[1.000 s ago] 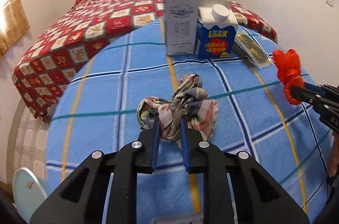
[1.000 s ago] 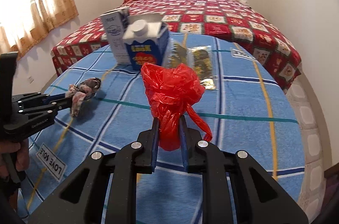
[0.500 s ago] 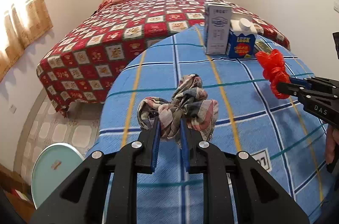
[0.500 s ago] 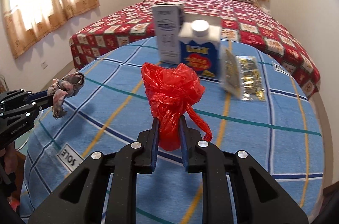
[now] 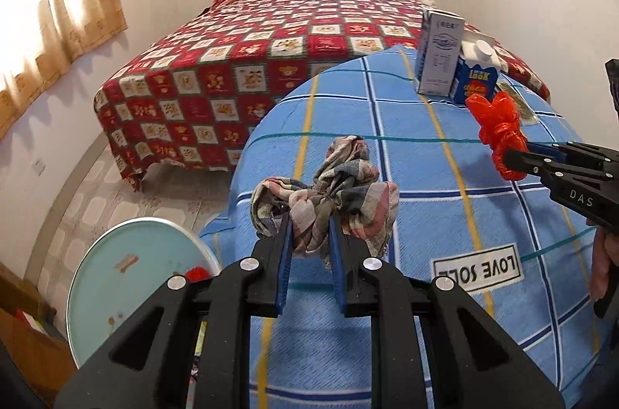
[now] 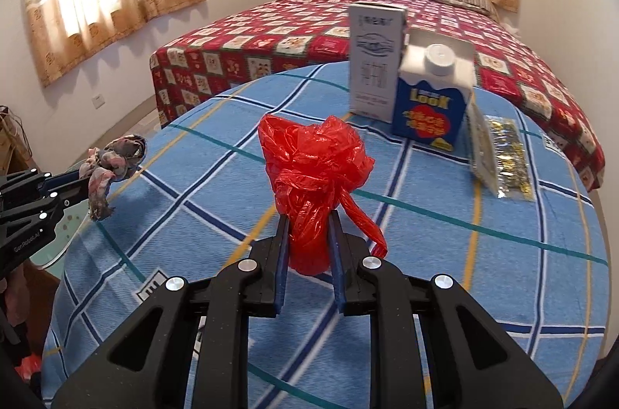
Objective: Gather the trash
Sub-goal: 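Carry the plaid cloth and red bag over the blue bin with both grippers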
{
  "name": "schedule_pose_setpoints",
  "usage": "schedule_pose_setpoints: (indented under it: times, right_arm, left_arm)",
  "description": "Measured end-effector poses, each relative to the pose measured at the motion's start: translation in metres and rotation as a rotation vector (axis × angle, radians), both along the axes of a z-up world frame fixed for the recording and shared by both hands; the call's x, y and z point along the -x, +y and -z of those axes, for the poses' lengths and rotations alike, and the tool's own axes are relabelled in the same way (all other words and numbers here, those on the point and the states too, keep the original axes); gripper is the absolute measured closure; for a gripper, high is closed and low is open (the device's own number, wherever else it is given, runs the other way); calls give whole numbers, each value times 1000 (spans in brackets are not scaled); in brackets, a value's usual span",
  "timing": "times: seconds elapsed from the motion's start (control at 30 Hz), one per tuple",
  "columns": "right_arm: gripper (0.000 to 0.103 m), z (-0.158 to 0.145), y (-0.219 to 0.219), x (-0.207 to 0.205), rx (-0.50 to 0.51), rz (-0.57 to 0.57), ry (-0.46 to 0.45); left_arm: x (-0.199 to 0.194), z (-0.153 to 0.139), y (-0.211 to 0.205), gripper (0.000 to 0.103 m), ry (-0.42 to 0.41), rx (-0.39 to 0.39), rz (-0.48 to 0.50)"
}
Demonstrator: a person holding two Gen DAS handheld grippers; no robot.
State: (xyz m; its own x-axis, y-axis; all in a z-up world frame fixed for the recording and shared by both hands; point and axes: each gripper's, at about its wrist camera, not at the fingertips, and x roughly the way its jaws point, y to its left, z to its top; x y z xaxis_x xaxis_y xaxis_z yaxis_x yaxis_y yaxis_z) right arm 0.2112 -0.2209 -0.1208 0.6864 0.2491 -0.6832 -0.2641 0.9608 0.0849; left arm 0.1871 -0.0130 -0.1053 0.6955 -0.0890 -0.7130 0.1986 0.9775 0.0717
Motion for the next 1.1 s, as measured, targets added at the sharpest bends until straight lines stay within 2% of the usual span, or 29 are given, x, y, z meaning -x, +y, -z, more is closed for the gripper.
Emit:
schedule_pose_setpoints:
  times: [0.6, 1.1]
  right_arm:
    - [83, -4, 57, 7, 21, -117, -27]
    - [83, -6, 96, 8, 56, -187, -43]
  left_arm:
    - [34, 2, 59, 85, -4, -13, -103]
    - [46, -4, 86, 85, -21, -15, -157]
